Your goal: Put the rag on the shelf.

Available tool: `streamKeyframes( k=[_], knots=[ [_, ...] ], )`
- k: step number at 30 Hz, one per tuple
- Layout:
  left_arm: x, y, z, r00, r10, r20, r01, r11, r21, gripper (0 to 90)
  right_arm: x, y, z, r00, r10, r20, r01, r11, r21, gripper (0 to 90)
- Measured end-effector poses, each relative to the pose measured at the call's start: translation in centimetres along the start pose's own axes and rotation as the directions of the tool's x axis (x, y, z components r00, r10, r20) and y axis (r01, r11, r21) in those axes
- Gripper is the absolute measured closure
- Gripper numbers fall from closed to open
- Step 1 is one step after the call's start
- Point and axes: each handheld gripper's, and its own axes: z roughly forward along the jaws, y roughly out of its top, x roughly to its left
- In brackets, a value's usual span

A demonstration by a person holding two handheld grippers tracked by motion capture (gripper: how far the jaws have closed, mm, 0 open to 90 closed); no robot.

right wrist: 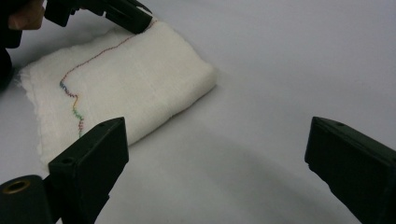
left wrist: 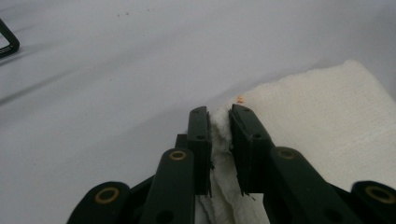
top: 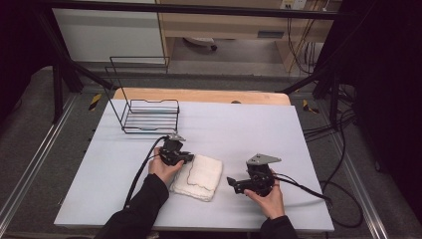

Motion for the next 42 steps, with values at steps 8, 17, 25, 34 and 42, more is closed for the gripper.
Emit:
streamKeyframes(
  k=[8,17,25,34,42],
  knots=[
    [-0.4,0.2,0.0,0.9994,0.027,-0.020,-0.027,0.9996,0.012,78.2,0.0,1.7,2.4,0.9998,0.019,-0.002,-0.019,1.000,-0.004,15.0],
    [-0.4,0.2,0.1,0.9992,0.036,-0.018,-0.036,0.9993,0.013,78.3,-0.7,2.2,4.5,0.9982,0.052,0.030,-0.052,0.999,-0.005,29.3],
    [-0.4,0.1,0.1,0.9989,0.042,-0.021,-0.041,0.9991,0.012,78.3,-0.1,2.6,5.9,0.9986,0.043,0.032,-0.044,0.999,0.015,45.9],
    [-0.4,0.1,0.1,0.9990,0.041,-0.021,-0.041,0.9991,0.008,78.2,0.1,2.3,6.4,0.9968,0.080,0.002,-0.080,0.996,0.043,60.6],
    [0.2,0.1,0.1,0.9997,0.021,0.016,-0.021,0.9998,0.008,78.2,0.2,2.4,6.6,0.9883,0.150,-0.027,-0.148,0.987,0.061,73.4]
  ],
)
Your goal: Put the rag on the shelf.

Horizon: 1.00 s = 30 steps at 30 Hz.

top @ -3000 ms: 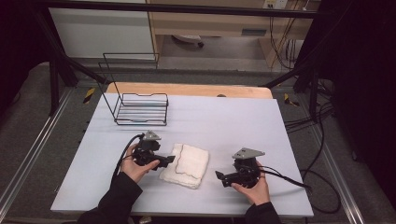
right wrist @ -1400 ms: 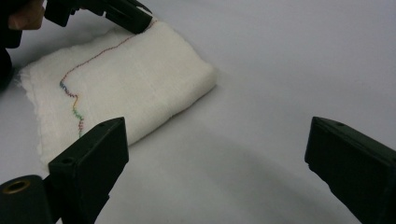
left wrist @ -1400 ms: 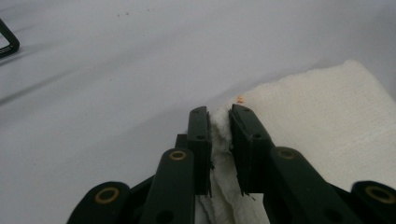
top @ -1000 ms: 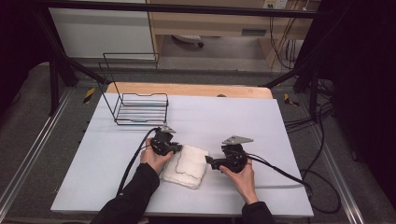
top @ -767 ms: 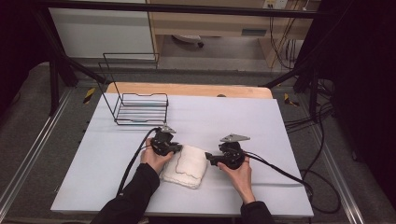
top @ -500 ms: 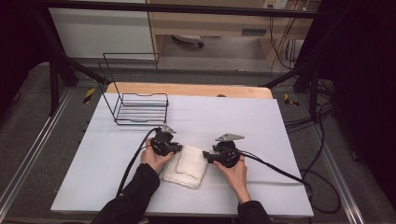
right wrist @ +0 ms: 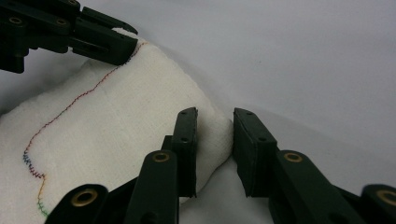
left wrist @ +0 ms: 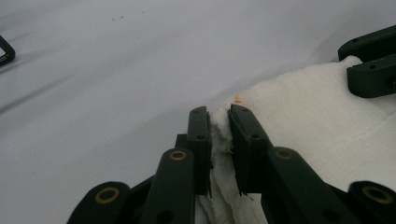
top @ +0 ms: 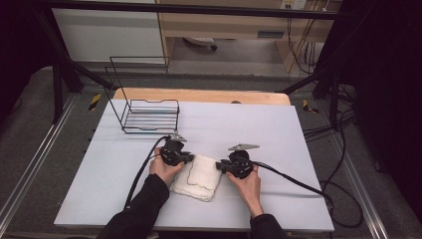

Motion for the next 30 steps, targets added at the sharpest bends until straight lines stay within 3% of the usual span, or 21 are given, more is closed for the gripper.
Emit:
streamKeyframes(
  k=[8,16,23,30],
  knots=[
    [0.3,0.0,-0.1,0.9994,-0.026,0.022,0.026,0.9997,-0.004,80.4,0.1,0.0,-0.1,0.9997,0.022,-0.010,-0.022,1.000,-0.003,81.4],
    [-0.1,-0.1,-1.1,0.9997,-0.011,0.022,0.012,0.9982,-0.059,81.7,0.4,0.3,-1.4,0.9994,-0.027,-0.021,0.025,0.998,-0.056,82.1],
    [-0.8,-0.2,-2.9,0.9997,0.026,0.002,-0.026,0.9903,-0.137,81.8,1.5,0.8,-2.9,0.9949,-0.098,-0.026,0.094,0.989,-0.115,82.7],
    [-1.4,-0.5,-4.7,0.9986,0.052,0.000,-0.051,0.9781,-0.202,81.9,1.8,1.1,-3.9,0.9933,-0.109,-0.039,0.101,0.983,-0.155,83.0]
  ],
)
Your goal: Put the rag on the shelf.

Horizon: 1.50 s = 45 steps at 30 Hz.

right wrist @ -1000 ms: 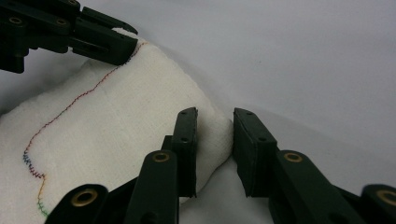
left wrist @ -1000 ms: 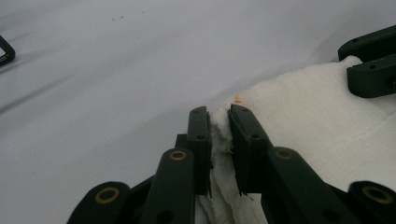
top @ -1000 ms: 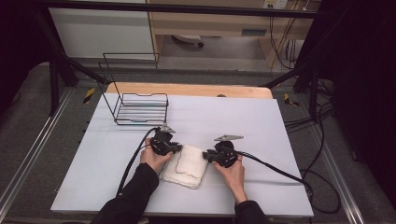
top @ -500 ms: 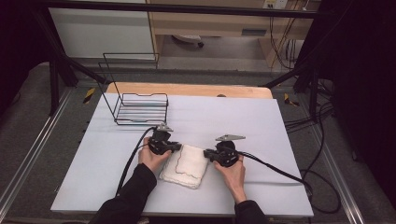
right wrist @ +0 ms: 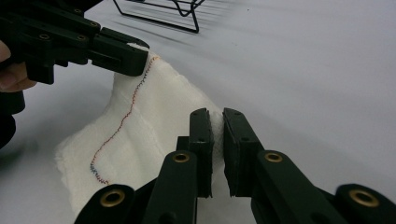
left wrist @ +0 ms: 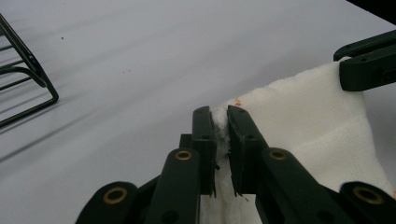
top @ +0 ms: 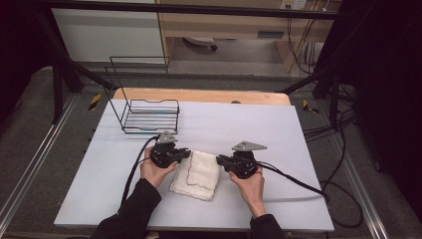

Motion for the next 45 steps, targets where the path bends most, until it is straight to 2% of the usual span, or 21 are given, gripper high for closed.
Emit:
streamKeyframes(
  k=[14,22,32,45],
  knots=[
    [-0.9,0.6,-2.9,0.9998,0.018,-0.010,-0.019,0.9957,-0.091,82.1,1.5,1.6,-1.9,0.9982,-0.059,-0.013,0.058,0.996,-0.070,83.6],
    [-1.5,1.1,-4.3,0.9997,0.022,-0.014,-0.024,0.9893,-0.144,82.2,2.0,2.4,-2.9,0.9967,-0.080,-0.013,0.078,0.991,-0.111,83.7],
    [-2.0,1.4,-5.2,0.9989,0.034,-0.031,-0.040,0.9786,-0.202,82.2,2.6,3.4,-3.9,0.9926,-0.122,0.003,0.121,0.980,-0.160,83.8],
    [-2.0,2.1,-6.8,0.9984,0.034,-0.045,-0.045,0.9626,-0.267,82.2,3.6,4.7,-4.7,0.9882,-0.153,0.011,0.151,0.963,-0.225,83.8]
  ],
)
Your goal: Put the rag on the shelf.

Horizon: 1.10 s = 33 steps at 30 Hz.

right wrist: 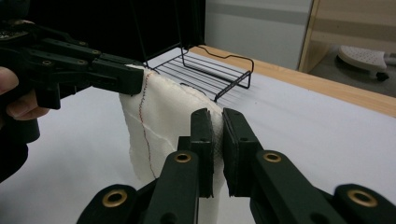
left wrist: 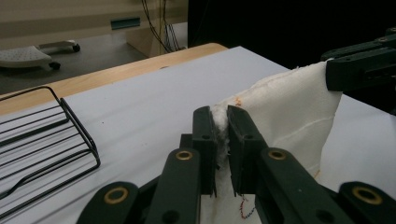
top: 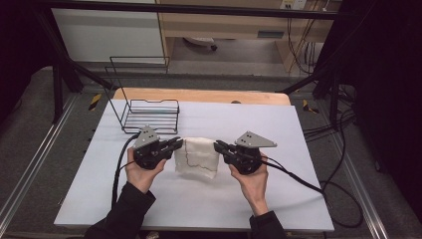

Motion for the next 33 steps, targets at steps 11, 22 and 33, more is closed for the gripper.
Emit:
streamKeyframes(
  k=[11,22,33],
  knots=[
    [0.9,1.0,-1.4,0.9997,-0.015,-0.020,0.014,0.9983,-0.057,82.3,1.0,1.8,0.5,0.9997,-0.022,-0.006,0.022,0.998,-0.062,83.9],
    [1.8,2.0,-3.1,0.9984,-0.025,-0.050,0.019,0.9929,-0.117,82.4,2.2,3.7,1.3,0.9987,-0.051,-0.009,0.050,0.992,-0.119,83.9],
    [2.5,3.1,-4.2,0.9971,-0.015,-0.074,0.003,0.9868,-0.162,82.3,3.0,5.5,2.0,0.9970,-0.077,0.005,0.076,0.982,-0.171,83.9]
  ],
)
